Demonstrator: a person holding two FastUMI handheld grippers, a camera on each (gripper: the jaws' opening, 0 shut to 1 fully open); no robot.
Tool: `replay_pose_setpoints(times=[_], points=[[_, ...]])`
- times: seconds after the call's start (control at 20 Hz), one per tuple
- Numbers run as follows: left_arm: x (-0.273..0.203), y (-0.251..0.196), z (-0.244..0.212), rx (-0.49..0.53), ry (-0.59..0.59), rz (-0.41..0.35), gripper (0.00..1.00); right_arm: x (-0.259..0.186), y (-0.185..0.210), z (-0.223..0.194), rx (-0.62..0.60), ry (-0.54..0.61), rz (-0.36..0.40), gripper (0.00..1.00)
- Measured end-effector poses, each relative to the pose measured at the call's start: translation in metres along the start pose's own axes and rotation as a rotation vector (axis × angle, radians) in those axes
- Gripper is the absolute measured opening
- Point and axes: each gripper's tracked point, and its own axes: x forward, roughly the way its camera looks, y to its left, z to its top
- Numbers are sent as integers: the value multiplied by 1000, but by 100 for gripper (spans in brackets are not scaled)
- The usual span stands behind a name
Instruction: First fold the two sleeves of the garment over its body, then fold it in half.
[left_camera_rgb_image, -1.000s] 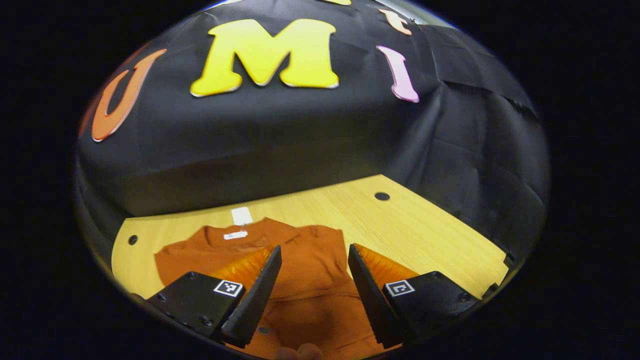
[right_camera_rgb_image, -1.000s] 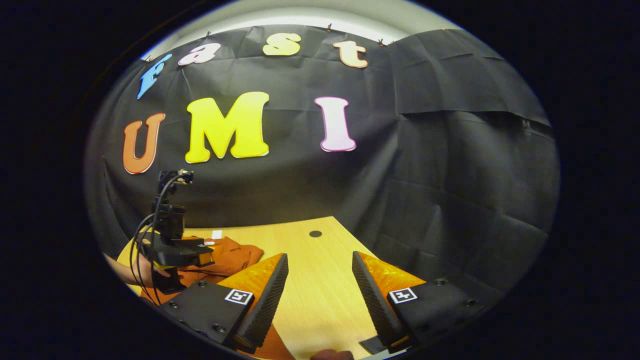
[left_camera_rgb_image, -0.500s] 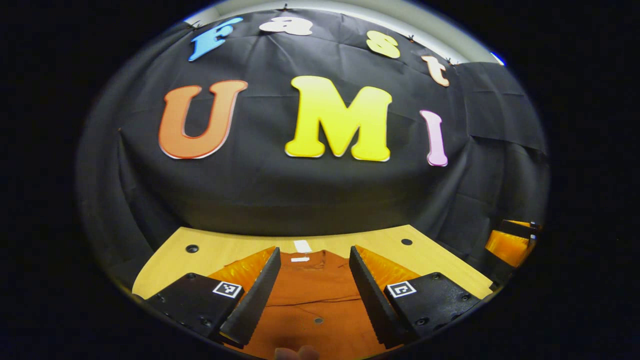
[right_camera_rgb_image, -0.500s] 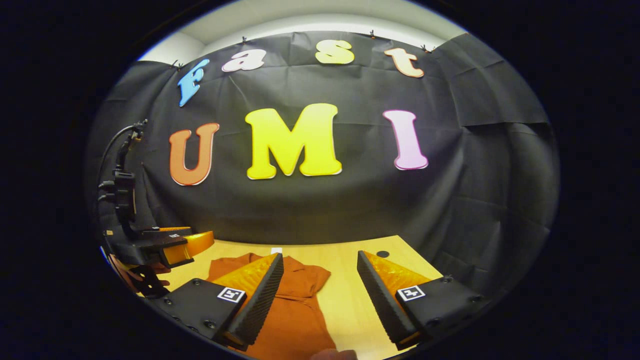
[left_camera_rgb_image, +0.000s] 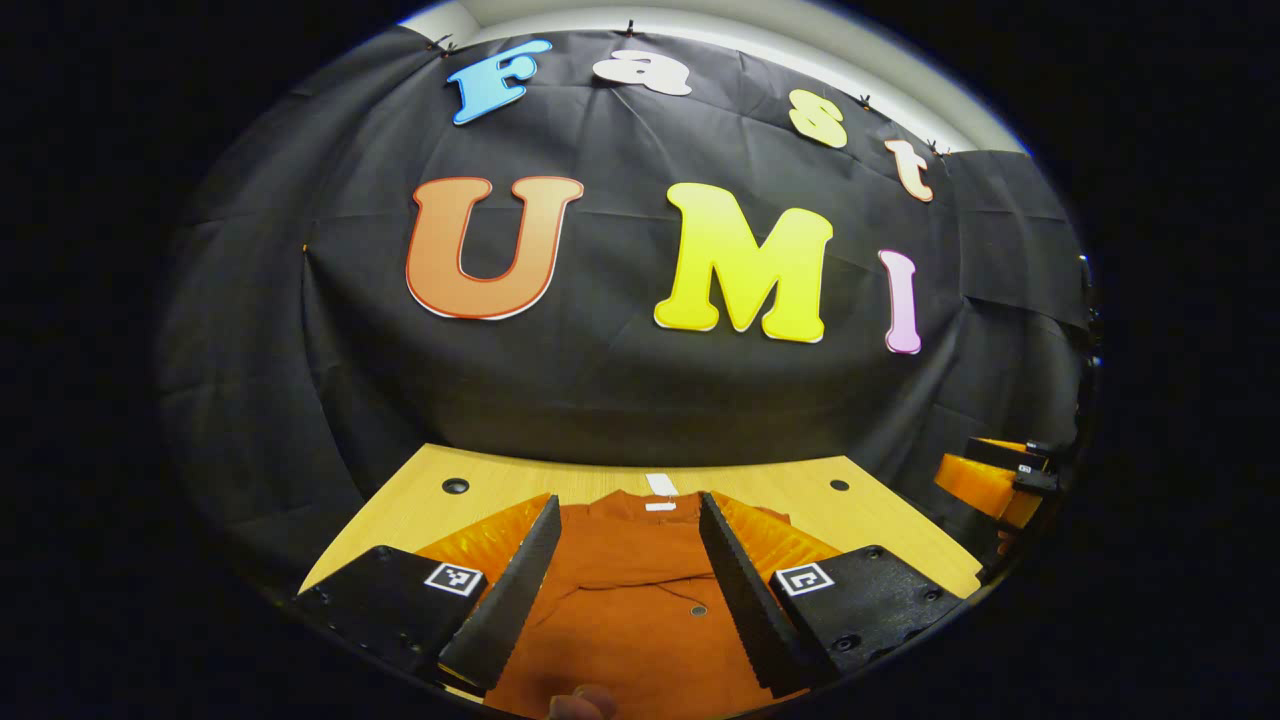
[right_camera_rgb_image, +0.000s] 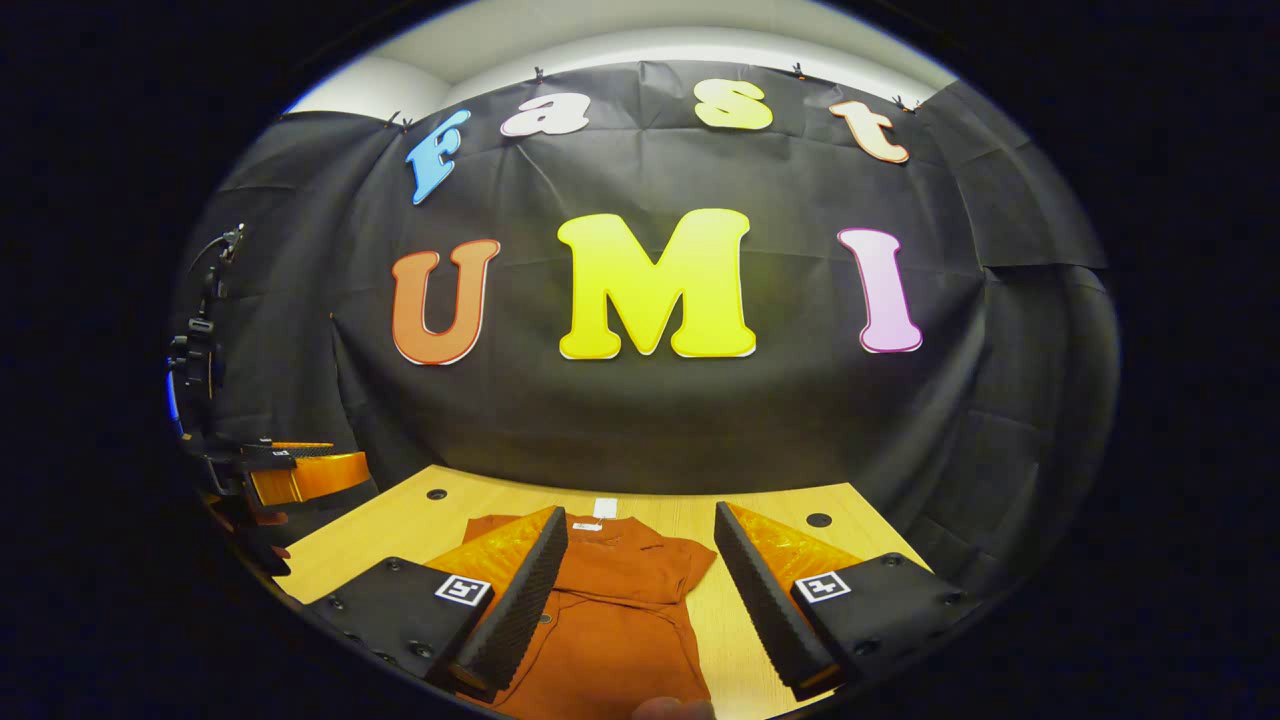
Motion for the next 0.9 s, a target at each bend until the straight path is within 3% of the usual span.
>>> replay_pose_setpoints(times=[0.15, 0.4, 0.55, 0.85, 0.9], points=[[-6, 8, -32, 13, 83, -35, 90, -9, -2, -16, -14, 54, 15, 94], [-25, 30, -93, 9, 243, -26, 91, -29, -14, -56, 2, 163, 29, 94], [-37, 41, -124, -12, 333, -39, 91, -41, -35, -91, 38, 252, -1, 94], [-75, 79, -230, -83, 568, -45, 91, -74, -73, -191, 123, 487, -60, 95], [-81, 90, -250, -57, 603, -36, 100, -80, -76, -207, 117, 521, -66, 94]])
